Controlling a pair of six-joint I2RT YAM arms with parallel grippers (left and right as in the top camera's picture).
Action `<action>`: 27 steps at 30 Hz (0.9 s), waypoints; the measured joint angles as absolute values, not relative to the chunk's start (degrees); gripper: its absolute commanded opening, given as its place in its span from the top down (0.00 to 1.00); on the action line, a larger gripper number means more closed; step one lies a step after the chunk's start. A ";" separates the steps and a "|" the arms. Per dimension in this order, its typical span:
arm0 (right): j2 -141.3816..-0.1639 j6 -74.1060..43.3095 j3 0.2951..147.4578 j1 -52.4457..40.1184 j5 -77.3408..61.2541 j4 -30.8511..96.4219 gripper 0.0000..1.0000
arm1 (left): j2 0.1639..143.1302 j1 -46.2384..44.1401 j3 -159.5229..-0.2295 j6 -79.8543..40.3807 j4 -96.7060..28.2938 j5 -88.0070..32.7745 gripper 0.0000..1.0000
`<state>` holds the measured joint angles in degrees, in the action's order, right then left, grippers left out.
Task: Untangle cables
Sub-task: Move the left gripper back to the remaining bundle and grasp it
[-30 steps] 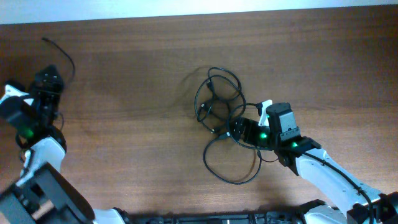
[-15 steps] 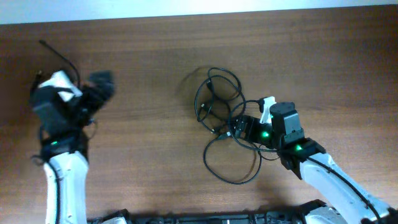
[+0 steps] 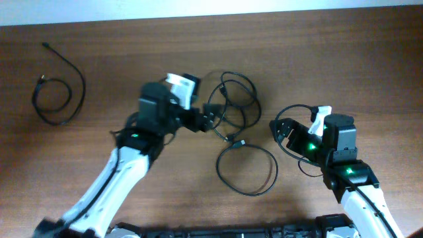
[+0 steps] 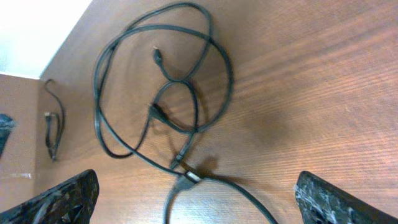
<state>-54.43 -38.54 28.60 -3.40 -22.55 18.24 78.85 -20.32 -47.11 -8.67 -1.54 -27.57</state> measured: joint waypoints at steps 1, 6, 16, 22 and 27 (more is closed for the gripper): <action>-54.43 -38.54 28.60 -3.40 -22.52 18.98 0.01 | 80.51 -21.89 -47.11 -8.54 -0.43 -27.38 0.16; -54.41 -38.54 28.60 -3.40 -22.52 21.23 0.01 | 88.40 -28.32 -47.11 -8.51 1.37 -22.24 0.34; -54.48 -38.57 28.60 -3.40 -22.52 21.71 0.01 | 92.25 -32.12 -47.35 -8.19 3.44 -17.26 1.00; -58.33 -38.54 28.60 -3.40 -22.52 22.76 0.01 | 81.58 -32.14 -50.98 -8.19 3.27 -16.80 1.00; -63.33 -38.54 28.60 -3.40 -22.55 22.76 0.01 | 73.63 -32.14 -53.15 -8.19 -1.58 -14.20 1.00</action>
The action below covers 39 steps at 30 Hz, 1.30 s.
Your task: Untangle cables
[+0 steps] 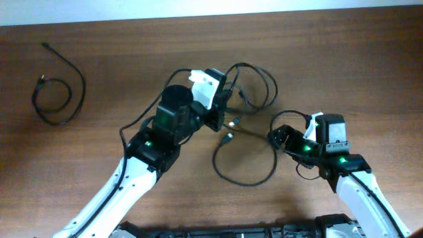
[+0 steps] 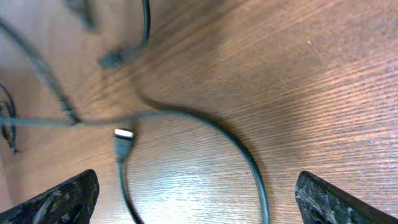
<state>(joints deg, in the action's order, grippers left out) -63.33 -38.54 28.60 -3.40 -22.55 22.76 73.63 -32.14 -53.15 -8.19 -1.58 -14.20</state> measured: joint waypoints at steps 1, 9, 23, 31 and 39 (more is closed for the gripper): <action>-64.20 -38.54 28.60 -3.40 -22.59 22.76 0.01 | 73.60 -32.14 -53.15 -8.16 -2.48 -13.80 1.00; -66.61 -31.42 28.58 -3.40 -32.29 15.46 0.01 | 72.86 -32.14 -53.10 -9.96 -1.15 -13.08 1.00; -66.61 -29.58 28.53 -3.40 -35.48 -3.66 0.00 | 61.69 -32.14 -53.12 -10.57 -1.13 -17.26 1.00; -66.61 -31.40 28.53 -3.40 -28.84 -8.23 0.04 | 59.75 -32.14 -53.12 -10.74 -0.19 -20.93 1.00; -69.12 -31.55 28.56 -3.40 -22.15 -6.63 0.04 | 53.91 -32.12 -53.12 -10.74 4.38 -22.06 1.00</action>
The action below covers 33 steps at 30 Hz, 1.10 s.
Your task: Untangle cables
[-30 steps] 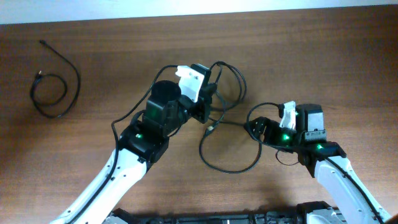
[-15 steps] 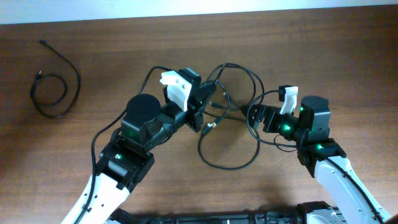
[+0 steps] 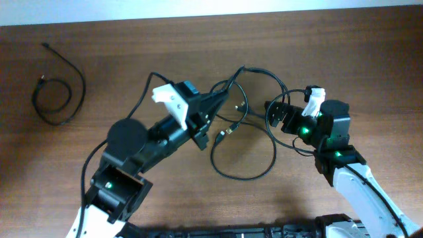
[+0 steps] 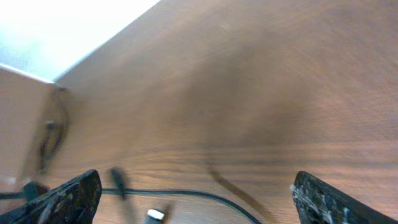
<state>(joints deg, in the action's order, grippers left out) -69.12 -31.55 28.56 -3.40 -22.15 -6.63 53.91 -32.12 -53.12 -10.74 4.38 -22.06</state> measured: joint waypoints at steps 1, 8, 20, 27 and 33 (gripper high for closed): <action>-69.84 -31.68 28.53 -3.38 -20.60 -5.54 0.04 | 53.04 -32.05 -53.12 -10.76 4.54 -22.06 1.00; -73.58 -33.34 28.53 5.41 -14.15 0.89 0.04 | 47.03 -23.03 -53.15 -10.96 1.67 -14.13 1.00; -73.58 -32.03 28.53 16.88 -27.70 4.40 0.03 | 49.47 -10.46 -53.15 -19.66 -2.07 -6.92 1.00; -73.58 -28.23 28.53 11.20 -43.83 3.55 0.04 | 54.33 -10.46 -53.15 -23.33 4.05 -14.87 1.00; -73.69 -34.87 28.47 0.36 -49.06 -6.66 0.04 | 57.43 -13.56 -53.17 -24.12 9.26 -26.52 1.00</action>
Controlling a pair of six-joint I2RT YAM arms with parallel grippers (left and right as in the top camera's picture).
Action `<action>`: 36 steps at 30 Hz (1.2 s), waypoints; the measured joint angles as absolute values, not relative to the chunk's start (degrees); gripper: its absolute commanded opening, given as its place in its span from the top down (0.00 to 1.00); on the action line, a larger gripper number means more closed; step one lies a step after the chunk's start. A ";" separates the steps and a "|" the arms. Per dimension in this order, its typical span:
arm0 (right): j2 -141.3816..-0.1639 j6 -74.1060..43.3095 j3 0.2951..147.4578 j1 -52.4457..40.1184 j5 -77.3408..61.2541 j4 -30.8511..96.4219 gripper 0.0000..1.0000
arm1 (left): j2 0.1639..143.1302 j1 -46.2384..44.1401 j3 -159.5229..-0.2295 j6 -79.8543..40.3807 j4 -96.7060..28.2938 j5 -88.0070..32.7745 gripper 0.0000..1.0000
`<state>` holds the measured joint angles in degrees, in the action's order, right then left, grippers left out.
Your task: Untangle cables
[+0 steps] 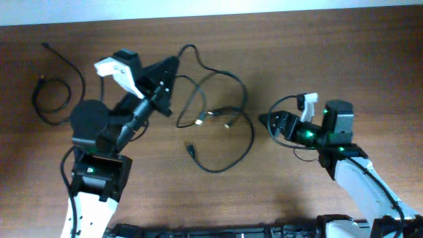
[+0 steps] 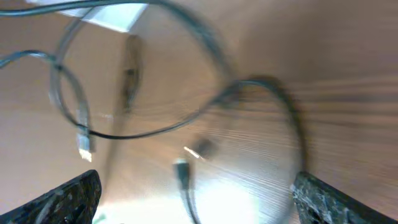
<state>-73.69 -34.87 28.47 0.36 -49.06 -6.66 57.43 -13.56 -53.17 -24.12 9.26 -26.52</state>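
The black tangled cables (image 1: 225,112) lie loosely spread across the table's middle, with small plugs at the loose ends. One strand rises to my left gripper (image 1: 169,86), which is lifted over the left-centre and looks shut on that strand. My right gripper (image 1: 269,122) sits low just to the right of the tangle. In the right wrist view it (image 2: 199,208) is open, its fingers (image 2: 68,199) far apart with bare wood between them. A blurred loop of the cables (image 2: 186,124) and a plug end (image 2: 181,171) lie ahead of it.
A separate thin black cable (image 1: 56,92) lies coiled at the far left of the brown wooden table (image 1: 330,53). The table's far edge (image 1: 211,16) meets a white surface along the top. Both arms' own wires loop beside their wrists.
My left gripper has gone from the table's middle up and to the left, with a strand in it. The tangle has shifted left and spread out. My right gripper stays open, slightly lower.
First my left gripper was at the left edge of a compact tangle, and the right one stood open at the right. Then the left was over the tangle. Later it was lifted with a strand, loops opening. Now the cables lie spread leftward.
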 measured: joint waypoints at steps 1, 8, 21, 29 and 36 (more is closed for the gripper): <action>-73.69 -36.69 28.25 -1.30 -49.34 -9.87 0.04 | 57.54 -14.41 -53.17 -24.14 9.34 -27.27 1.00; -73.73 -50.48 28.23 -10.81 -45.30 -24.69 0.10 | 57.54 -19.09 -53.15 -24.32 10.59 -29.21 1.00; -74.54 -72.51 28.16 -20.62 -28.93 -30.09 0.21 | 57.54 -27.05 -53.17 -24.34 11.66 -29.65 1.00; -75.50 -77.73 28.18 -20.67 -23.38 -28.53 0.96 | 57.54 -30.06 -53.17 -24.23 11.31 -28.29 1.00; -75.77 -67.09 28.49 -17.87 -25.41 -20.93 0.96 | 57.56 -24.27 -53.23 -21.78 2.20 -10.41 1.00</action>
